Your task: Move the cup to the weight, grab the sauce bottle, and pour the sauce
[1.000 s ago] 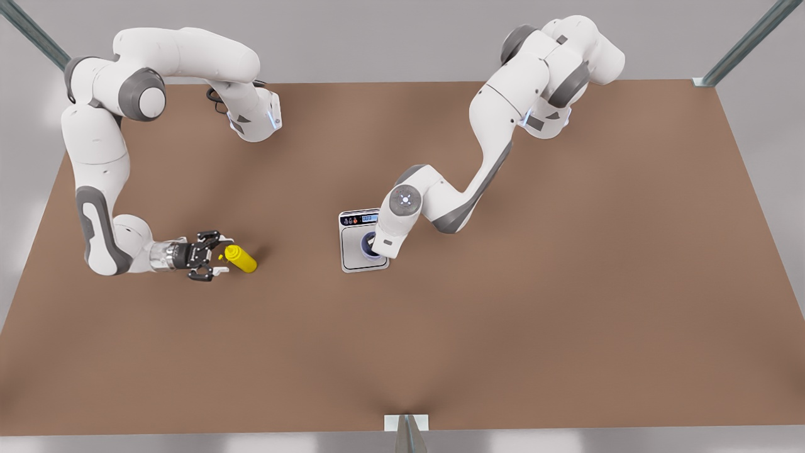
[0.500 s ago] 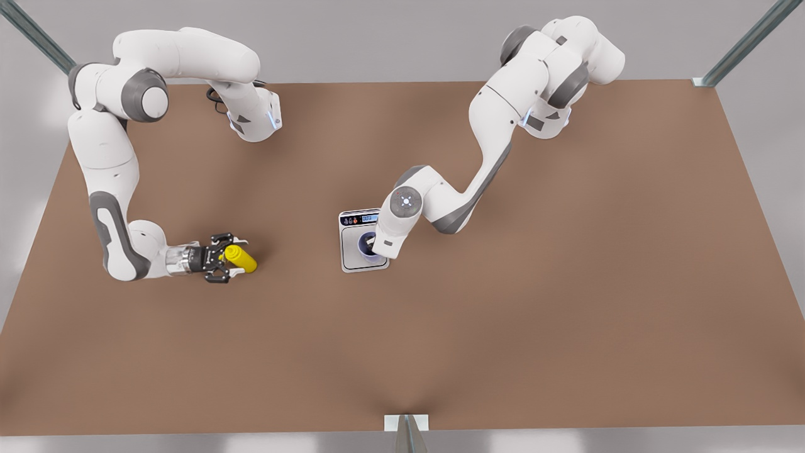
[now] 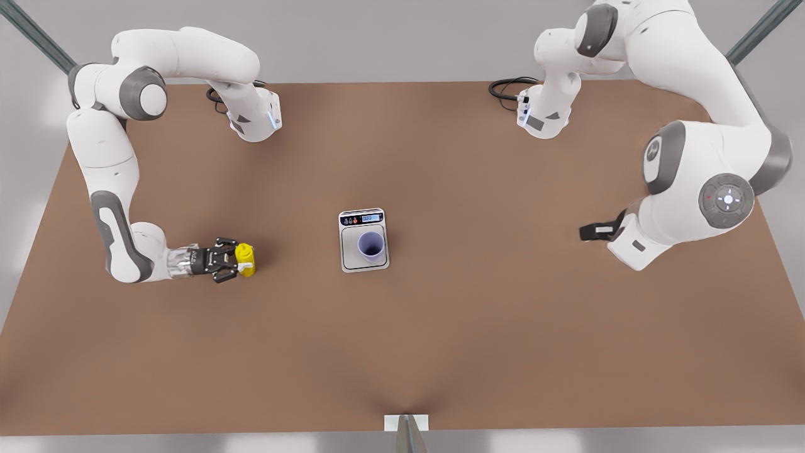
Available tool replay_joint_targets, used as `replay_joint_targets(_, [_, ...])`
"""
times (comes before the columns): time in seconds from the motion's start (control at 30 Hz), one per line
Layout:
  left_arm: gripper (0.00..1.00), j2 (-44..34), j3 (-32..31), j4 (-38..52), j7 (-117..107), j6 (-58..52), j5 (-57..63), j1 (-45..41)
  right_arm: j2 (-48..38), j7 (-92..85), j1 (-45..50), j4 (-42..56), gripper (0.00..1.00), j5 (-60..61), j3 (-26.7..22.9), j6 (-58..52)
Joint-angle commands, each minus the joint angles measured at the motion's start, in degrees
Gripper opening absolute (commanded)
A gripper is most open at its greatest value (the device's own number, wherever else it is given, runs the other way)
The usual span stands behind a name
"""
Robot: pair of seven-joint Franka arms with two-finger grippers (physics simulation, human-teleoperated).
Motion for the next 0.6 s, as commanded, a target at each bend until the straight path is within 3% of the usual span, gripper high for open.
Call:
replay_joint_targets(0.0, [1.00,-3.1,-0.3,-4.9,0.6,2.1,2.1,-0.1,0.0,0.0,0.0,0.1,0.34,-0.2,0.1,-0.2])
replay_joint_targets(0.03, [1.00,-11.1,-0.3,-15.3,2.2,9.5,1.8,-0.1,-0.2,0.1,-0.4,1.0,0.35,-0.2,0.1,-0.5])
replay_joint_targets(0.1, [1.00,-10.2,-0.3,-14.0,2.7,4.6,1.8,-0.1,-0.3,5.4,-0.3,4.8,0.37,-0.3,0.3,-1.3])
replay_joint_targets(0.23, [1.00,-7.5,-0.9,-11.9,1.6,5.2,-1.1,-0.4,-1.7,17.9,1.8,17.8,0.37,-7.1,2.3,-1.8])
replay_joint_targets(0.33, [1.00,-7.5,-1.4,-9.7,1.8,5.1,-0.4,-0.5,-9.0,20.2,8.1,17.8,0.37,-9.0,1.8,1.3])
replay_joint_targets(0.43, [1.00,-7.9,-1.3,-9.4,3.2,5.6,-0.7,-0.5,-13.7,27.3,17.7,18.2,0.37,-9.3,-1.9,6.5])
replay_joint_targets(0.5, [1.00,-7.8,-1.1,-9.4,3.2,6.9,-0.6,-0.4,-14.5,28.2,24.8,20.4,0.37,-10.2,-7.4,7.3])
replay_joint_targets(0.57, [1.00,-7.7,-1.1,-9.4,3.1,8.2,-1.0,-0.2,-14.6,28.2,27.7,22.3,0.37,-11.8,-8.8,11.7])
